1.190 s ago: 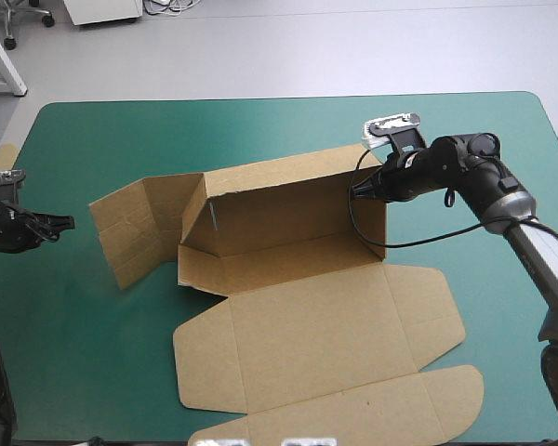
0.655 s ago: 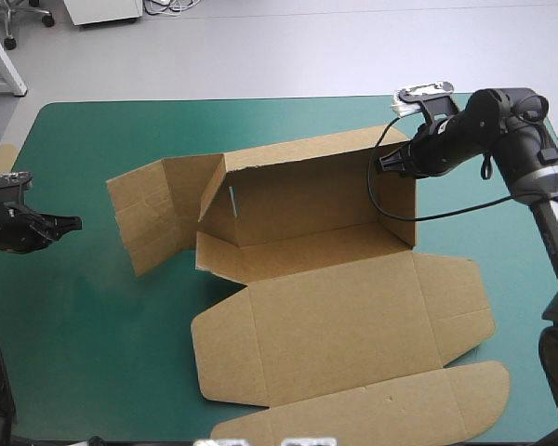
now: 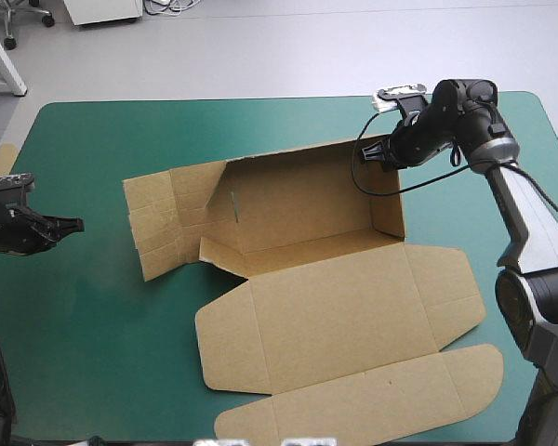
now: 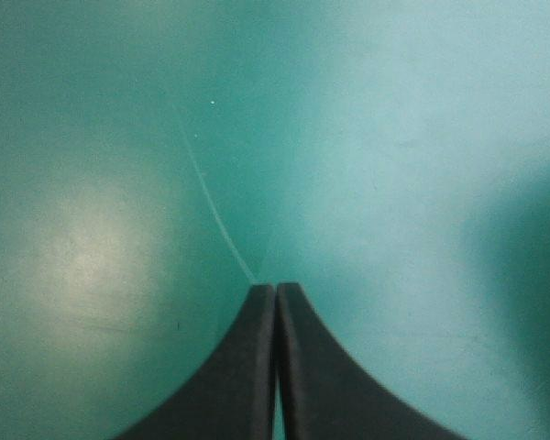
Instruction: Fold the box
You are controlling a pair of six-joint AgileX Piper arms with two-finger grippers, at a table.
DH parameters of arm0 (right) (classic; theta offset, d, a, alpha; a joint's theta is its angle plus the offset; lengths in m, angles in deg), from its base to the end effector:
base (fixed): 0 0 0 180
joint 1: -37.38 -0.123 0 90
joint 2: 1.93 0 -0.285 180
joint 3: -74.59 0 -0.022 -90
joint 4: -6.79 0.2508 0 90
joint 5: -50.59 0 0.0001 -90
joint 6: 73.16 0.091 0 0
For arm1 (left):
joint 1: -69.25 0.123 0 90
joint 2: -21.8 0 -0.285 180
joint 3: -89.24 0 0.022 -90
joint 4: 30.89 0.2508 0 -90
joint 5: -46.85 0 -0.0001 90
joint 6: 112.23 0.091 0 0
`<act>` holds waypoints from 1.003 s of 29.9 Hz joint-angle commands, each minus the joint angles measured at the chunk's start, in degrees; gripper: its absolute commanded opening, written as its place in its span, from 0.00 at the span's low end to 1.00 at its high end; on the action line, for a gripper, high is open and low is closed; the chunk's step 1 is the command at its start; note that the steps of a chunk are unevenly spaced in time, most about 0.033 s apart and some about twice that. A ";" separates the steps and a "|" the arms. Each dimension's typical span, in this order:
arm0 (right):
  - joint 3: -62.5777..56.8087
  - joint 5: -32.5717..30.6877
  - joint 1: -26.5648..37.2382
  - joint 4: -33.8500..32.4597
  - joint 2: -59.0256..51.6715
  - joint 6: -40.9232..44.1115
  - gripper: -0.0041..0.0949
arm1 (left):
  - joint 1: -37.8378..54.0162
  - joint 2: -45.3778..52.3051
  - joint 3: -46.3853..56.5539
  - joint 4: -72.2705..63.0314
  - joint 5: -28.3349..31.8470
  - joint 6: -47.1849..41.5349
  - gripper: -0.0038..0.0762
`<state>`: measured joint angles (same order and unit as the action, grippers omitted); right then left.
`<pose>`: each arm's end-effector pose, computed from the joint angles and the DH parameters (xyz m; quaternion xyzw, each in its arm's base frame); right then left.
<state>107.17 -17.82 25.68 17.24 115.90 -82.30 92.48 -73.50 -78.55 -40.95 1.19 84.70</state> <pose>0.4095 0.1005 0.3375 -0.1623 0.9561 0.0951 0.2248 0.2925 0.1132 0.2720 -0.0982 0.9650 0.0087 0.2429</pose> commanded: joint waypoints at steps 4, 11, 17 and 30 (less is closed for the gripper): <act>0.65 4.60 0.34 0.83 -0.93 0.06 0.03 | 0.13 1.90 -1.88 -1.13 1.36 -0.09 0.04; 0.65 7.31 0.34 1.06 -0.93 -0.32 0.06 | 0.13 1.90 -1.88 -1.13 1.33 0.04 0.04; 0.65 8.37 0.34 1.06 -0.93 0.39 0.38 | 0.13 1.90 -1.88 -1.23 1.33 0.04 0.04; 0.65 9.88 0.34 0.98 -2.83 -0.02 0.51 | 0.13 1.90 -1.88 -1.36 1.56 0.86 0.04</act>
<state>106.41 -10.06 25.68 18.10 117.72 -81.53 92.48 -73.50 -78.55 -41.37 0.81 85.35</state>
